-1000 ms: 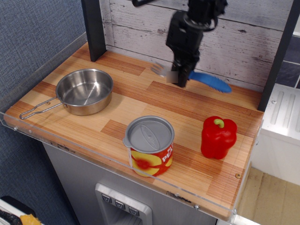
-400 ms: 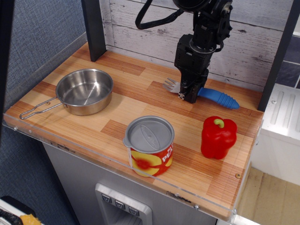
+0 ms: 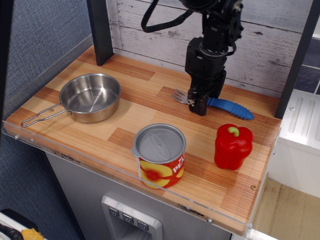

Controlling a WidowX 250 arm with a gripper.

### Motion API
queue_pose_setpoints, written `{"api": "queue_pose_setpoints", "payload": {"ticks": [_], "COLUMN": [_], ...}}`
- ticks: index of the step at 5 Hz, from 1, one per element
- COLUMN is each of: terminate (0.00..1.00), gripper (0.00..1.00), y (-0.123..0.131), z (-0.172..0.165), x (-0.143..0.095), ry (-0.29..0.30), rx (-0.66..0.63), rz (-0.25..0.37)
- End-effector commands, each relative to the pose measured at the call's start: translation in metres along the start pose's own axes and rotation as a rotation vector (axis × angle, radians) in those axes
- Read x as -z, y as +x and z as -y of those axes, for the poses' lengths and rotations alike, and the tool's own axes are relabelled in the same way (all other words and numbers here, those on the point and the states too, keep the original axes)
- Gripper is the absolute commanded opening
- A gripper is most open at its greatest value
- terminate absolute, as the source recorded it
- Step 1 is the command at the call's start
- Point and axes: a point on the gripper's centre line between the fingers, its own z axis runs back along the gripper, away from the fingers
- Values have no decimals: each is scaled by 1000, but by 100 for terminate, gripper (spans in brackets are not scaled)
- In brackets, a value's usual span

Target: Pick up the spatula from pot and put it down on the table

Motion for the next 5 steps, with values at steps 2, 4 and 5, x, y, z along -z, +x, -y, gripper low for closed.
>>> {"api": "queue_pose_setpoints", "payload": {"ticks": [2,4,5], "terminate": [0,0,100], "gripper": [100,100,100], "y": [14,32,32], "z": [-14,-32,-23], "x": [-78,-106,-104], "ry": [-66,-28,-140], "rx": [126,443,674], "rz": [88,118,40]}}
